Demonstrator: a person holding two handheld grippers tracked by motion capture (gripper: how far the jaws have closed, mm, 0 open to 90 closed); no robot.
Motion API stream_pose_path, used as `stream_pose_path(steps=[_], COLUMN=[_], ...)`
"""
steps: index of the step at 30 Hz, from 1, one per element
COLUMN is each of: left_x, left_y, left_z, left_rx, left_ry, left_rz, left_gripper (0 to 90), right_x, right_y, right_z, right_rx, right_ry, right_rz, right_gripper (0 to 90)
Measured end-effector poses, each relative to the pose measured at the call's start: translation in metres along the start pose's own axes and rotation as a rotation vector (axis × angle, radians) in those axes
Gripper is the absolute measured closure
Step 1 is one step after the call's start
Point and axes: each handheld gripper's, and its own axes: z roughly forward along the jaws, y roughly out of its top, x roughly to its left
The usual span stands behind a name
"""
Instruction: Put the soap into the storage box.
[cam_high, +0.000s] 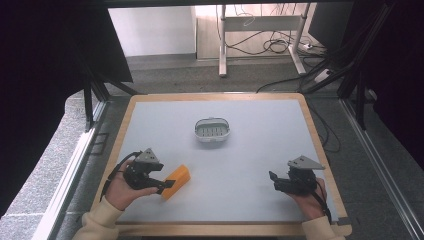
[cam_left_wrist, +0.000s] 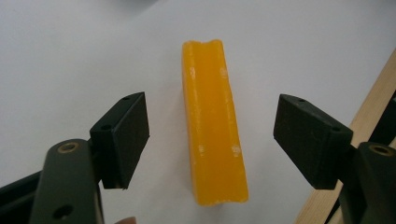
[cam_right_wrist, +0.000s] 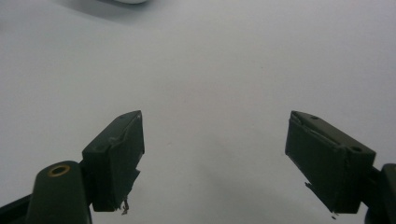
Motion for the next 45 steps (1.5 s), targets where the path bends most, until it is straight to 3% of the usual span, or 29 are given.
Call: stream_pose_path(steps=[8,17,25,33,40,45], left_x=[-0.002,-0.003,-0.003,-0.004,-0.006,-0.005], left_y=[0.001,0.004,0.0,0.0,0.0,0.0], left_z=[0.022,0.039,0.049,0.052,0.052,0.05], left_rx=[0.083,0.142,0.198,0.22,0.217,0.209], left_ry=[0.004,0.046,0.044,0.04,0.057,0.048], left_rz=[-0.004,-0.012,-0.023,-0.037,-0.042,-0.045], left_gripper=[26.6,31.6,43.6,60.0,61.7,61.9], right_x=[0.001,0.001,0.001,0.001,0.001,-0.001], right_y=[0.0,0.0,0.0,0.0,0.0,0.001], right_z=[0.001,0.0,0.001,0.001,0.001,0.0], right_rx=[0.001,-0.006,-0.003,-0.001,-0.003,-0.01], right_ry=[-0.004,-0.009,-0.012,-0.013,-0.018,-0.026], right_rz=[-0.007,-0.008,-0.009,-0.011,-0.008,-0.001], right_gripper=[20.0,20.0,20.0,20.1,20.2,20.3])
